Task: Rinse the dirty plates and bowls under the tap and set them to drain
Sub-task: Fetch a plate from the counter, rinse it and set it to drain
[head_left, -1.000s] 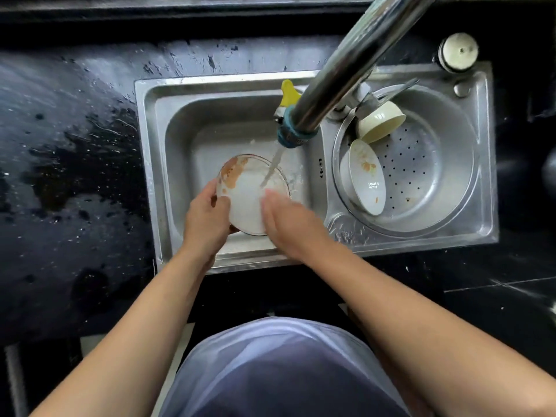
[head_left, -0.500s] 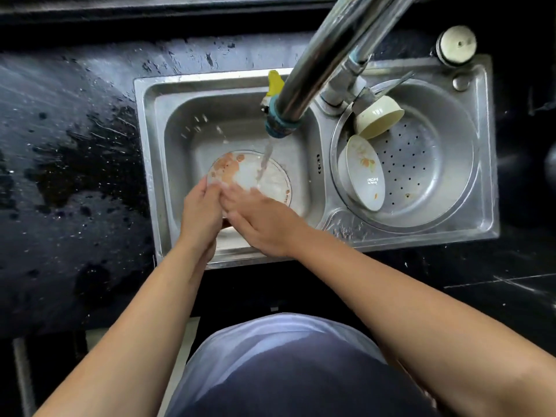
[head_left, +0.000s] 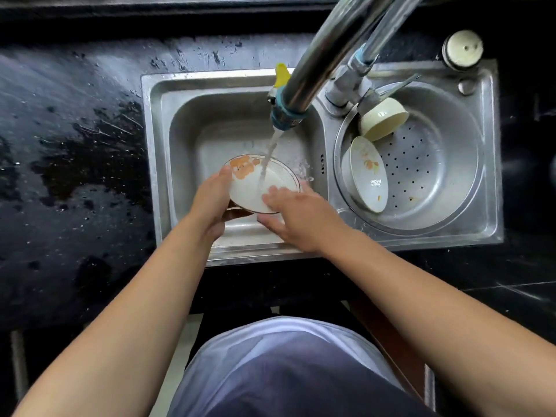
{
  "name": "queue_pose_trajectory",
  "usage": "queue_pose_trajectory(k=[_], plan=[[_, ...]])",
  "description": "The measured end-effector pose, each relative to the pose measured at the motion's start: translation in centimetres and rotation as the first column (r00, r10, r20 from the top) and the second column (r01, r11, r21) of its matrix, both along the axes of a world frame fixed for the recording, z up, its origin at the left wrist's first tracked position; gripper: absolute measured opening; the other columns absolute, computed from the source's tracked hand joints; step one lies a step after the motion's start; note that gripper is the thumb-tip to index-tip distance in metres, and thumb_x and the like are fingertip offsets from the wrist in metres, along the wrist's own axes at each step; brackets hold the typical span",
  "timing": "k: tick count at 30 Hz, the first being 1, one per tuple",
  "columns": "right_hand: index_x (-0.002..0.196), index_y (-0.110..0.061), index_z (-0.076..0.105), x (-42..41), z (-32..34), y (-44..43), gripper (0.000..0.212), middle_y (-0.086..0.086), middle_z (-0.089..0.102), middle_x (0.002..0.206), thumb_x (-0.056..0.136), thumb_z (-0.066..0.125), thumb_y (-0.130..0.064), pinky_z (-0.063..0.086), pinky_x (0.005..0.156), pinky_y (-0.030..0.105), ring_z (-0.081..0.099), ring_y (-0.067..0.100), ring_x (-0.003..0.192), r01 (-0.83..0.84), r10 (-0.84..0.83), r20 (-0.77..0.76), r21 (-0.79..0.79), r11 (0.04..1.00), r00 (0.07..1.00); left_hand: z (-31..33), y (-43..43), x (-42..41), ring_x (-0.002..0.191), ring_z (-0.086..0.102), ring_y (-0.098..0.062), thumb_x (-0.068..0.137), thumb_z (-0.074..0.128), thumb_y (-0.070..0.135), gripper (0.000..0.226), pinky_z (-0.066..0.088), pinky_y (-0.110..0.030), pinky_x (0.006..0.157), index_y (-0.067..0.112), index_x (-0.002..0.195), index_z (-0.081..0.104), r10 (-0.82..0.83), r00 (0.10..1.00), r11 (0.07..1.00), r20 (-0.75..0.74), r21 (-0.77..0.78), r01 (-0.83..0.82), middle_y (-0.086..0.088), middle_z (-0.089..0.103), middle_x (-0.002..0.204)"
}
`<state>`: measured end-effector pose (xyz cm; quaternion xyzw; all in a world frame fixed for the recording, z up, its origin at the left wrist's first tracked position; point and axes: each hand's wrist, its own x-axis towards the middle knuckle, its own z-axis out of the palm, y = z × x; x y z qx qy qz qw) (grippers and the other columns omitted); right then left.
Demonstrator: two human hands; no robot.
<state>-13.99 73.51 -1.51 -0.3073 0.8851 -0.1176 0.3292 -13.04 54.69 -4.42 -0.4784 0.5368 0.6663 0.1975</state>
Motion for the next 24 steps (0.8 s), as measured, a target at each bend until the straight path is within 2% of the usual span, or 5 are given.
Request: queue_pose_trajectory(k=[5,9,13,17,24], plan=[[0.150,-0.025,0.044,-1.6,-0.7,-2.5,0.053,0.004,0.049,0.155,0.102,0.049,-0.048,0.035,0.114,0.050,0.050,0.031,0.135,-0.110,0.107,-0.052,-0.060,0.992,0.993,-0.5,0.2,-0.3,0.072,0.078,-0.021,0.108,0.050,0.034,0.030,0.063,-0.037,0.058,0.016,0.108,0.073,0.016,0.999,0.991,0.052,0.132,-0.023,-0.003,0.082,0.084],[0.110,-0.041,0.074,-2.4,-0.5,-2.0,0.018,0.007,0.074,0.100,0.096,0.063,-0.044,0.051,0.078,0.037,0.065,0.028,0.092,0.240,-0.207,0.169,-0.204,0.949,0.964,-0.5,-0.2,-0.2,0.082,0.079,-0.026,0.108,0.042,0.047,0.047,0.065,-0.038,0.066,0.011,0.119,0.069,0.018,0.997,0.955,0.074,0.295,-0.039,-0.014,0.077,0.106],[0.091,-0.018,0.076,-3.7,-0.6,-1.8,0.014,0.005,0.074,0.083,0.087,0.078,-0.031,0.058,0.067,0.038,0.069,0.021,0.078,0.881,-0.664,0.601,-0.161,0.446,0.446,-1.3,1.0,1.0,0.112,0.072,-0.033,0.105,0.036,0.062,0.053,0.062,-0.047,0.081,0.029,0.138,0.062,-0.028,0.998,0.951,0.054,0.310,0.010,-0.016,0.067,0.127],[0.106,-0.005,0.075,-4.2,-1.6,-3.4,0.025,0.006,0.080,0.088,0.086,0.080,-0.019,0.061,0.067,0.035,0.075,0.020,0.078,0.999,-0.554,0.831,-0.036,0.021,0.041,-2.3,2.0,2.1,0.118,0.069,-0.038,0.097,0.055,0.064,0.051,0.060,-0.053,0.091,0.020,0.122,0.064,0.047,0.992,0.920,0.114,0.382,-0.087,-0.016,0.065,0.128],[0.119,0.000,0.068,-3.0,-3.8,-2.7,0.033,0.013,0.079,0.103,0.096,0.071,-0.023,0.062,0.083,0.042,0.076,0.027,0.091,0.962,-0.405,0.878,0.191,-0.193,-0.255,-1.6,1.4,1.9,0.106,0.076,-0.021,0.112,0.043,0.027,0.033,0.064,-0.036,0.080,0.005,0.127,0.063,0.441,0.892,0.815,-0.095,0.458,-0.354,-0.009,0.080,0.113]])
